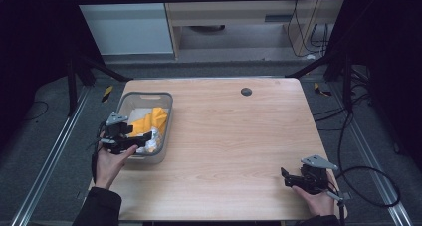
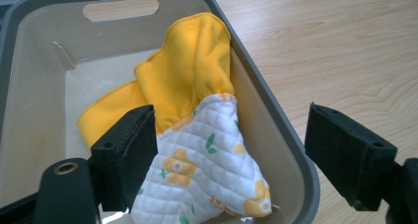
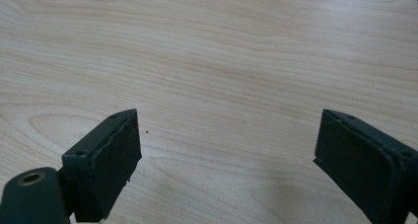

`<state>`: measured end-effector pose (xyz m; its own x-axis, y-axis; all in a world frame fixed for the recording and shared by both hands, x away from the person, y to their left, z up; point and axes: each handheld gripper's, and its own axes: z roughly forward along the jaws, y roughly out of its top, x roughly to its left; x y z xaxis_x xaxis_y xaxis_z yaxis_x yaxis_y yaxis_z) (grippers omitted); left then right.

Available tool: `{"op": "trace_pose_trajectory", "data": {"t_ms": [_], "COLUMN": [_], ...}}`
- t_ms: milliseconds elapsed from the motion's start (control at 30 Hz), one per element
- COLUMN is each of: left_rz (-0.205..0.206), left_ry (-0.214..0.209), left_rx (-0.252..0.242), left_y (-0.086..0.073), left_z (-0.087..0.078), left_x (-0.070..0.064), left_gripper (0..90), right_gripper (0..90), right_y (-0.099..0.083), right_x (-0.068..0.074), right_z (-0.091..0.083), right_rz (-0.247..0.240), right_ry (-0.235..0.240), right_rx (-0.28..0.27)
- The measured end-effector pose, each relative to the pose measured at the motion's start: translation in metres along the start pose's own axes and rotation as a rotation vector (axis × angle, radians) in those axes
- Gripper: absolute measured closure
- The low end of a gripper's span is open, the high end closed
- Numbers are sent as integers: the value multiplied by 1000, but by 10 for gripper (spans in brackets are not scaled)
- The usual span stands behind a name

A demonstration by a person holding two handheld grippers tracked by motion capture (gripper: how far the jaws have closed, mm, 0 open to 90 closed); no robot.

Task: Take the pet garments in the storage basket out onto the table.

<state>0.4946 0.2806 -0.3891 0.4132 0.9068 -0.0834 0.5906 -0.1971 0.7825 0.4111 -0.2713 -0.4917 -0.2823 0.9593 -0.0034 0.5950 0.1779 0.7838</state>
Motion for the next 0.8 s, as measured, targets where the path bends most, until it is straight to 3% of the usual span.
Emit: {"op": "trace_pose_trajectory", "data": {"t_ms": [433, 800], "left_rz": [-2, 2], "left_ry": [10, 16], "left_rx": [41, 93], "left_y": [8, 12], "left_z": [15, 25], "left_x": [-2, 0], "left_gripper": [264, 375], "right_gripper": [101, 101], "right_y": [0, 0], "right_x": [0, 0], "right_z": [0, 1], "right_rz": [2, 0], "right_ry": [2, 5], "right_rx": [4, 7]}}
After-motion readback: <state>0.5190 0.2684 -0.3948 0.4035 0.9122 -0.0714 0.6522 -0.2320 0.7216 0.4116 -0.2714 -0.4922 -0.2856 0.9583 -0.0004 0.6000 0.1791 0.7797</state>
